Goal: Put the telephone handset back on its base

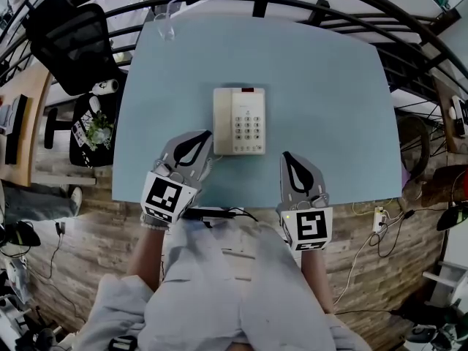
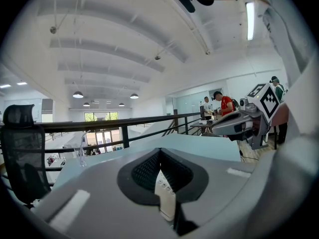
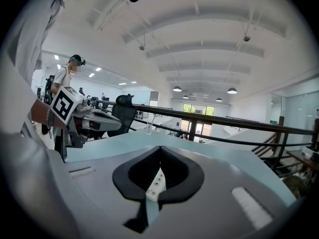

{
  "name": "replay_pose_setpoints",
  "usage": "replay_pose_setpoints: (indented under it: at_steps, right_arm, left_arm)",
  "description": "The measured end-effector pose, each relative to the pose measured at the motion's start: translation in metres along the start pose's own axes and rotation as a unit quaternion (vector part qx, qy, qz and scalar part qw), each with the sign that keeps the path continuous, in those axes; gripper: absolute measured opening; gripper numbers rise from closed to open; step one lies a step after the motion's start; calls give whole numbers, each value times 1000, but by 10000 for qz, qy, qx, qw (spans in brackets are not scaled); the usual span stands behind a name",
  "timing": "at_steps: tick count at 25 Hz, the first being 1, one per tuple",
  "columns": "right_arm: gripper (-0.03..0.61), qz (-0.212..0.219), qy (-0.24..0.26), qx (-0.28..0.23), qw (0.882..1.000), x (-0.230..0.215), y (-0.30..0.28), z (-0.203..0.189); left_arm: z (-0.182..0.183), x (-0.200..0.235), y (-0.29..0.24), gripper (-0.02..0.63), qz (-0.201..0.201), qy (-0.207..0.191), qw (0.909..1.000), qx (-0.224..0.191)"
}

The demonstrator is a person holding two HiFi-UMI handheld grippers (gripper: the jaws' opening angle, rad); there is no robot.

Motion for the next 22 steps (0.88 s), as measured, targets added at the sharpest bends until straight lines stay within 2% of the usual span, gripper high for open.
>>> replay_pose_setpoints:
  at_steps: [9, 13, 22]
  right_arm:
    - [6, 2, -55, 125, 9999, 0, 2, -3]
    - [6, 11, -53, 66, 10000, 0, 1, -4]
    - [6, -24, -44, 60, 10000, -3, 2, -8]
  left_arm:
    - [1, -2, -2, 3, 11, 23, 10000, -46]
    - [-5, -4, -1, 3, -22, 128, 9999, 82]
    - [-6, -8, -6, 3, -71, 291, 9995, 44]
Point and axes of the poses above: the fingertips, and each gripper's own axes: y backward along the fingers, x to its left, z out of its top, the point moved 5 cm from there along y, backward along the fingers, and after that the axes turned 13 degrees about -x, right-handed, at the moved point
